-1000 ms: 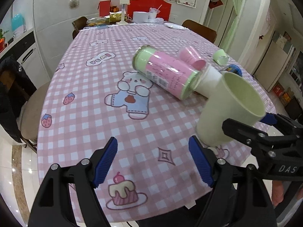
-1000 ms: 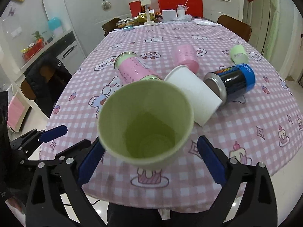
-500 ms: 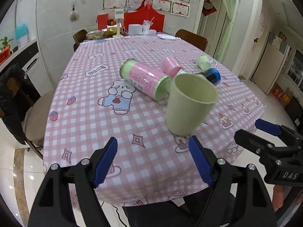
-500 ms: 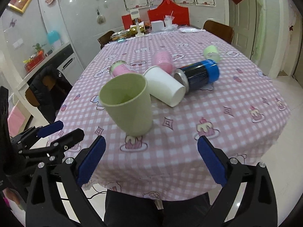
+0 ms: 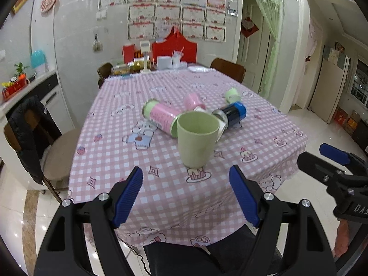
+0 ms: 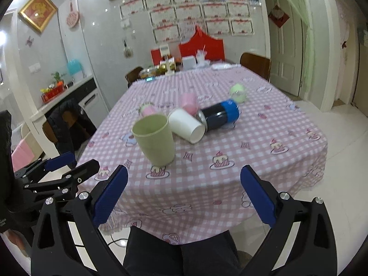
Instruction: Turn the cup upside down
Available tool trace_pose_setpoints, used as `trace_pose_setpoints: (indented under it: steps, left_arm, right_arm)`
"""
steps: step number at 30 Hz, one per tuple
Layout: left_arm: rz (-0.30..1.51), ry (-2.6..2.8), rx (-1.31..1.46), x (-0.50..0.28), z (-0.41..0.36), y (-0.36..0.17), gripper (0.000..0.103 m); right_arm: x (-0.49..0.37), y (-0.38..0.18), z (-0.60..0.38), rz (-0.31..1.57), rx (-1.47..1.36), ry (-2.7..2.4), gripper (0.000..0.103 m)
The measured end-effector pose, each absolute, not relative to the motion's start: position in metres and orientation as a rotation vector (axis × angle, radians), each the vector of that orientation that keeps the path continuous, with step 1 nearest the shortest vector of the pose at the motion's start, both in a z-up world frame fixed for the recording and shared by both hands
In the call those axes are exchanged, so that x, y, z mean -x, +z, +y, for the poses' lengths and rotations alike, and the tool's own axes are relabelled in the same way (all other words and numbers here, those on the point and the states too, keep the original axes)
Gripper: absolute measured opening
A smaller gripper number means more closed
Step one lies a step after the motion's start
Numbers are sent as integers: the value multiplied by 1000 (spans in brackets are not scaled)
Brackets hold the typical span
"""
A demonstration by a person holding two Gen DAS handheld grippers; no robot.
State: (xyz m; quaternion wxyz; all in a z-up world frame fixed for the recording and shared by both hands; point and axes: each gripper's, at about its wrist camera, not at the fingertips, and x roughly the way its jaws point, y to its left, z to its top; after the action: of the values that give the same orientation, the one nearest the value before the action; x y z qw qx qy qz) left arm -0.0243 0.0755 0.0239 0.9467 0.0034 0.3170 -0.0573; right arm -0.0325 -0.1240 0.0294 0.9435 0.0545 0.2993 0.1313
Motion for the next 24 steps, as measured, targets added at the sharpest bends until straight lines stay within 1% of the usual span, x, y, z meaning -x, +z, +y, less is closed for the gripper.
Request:
trace_pose_setpoints:
  steps: [10,18,24]
  left_arm:
    - [500,-76,-17,62,61,57,77]
    - [441,-61,-9,90,48,60,77]
    - [429,-48,-11,106,37,60,79]
  right_arm:
    - [61,50,-132,498,-117,280,95]
    - [80,50,-142,424,-118,272,95]
    - [95,46,-148,375,-113,268,95]
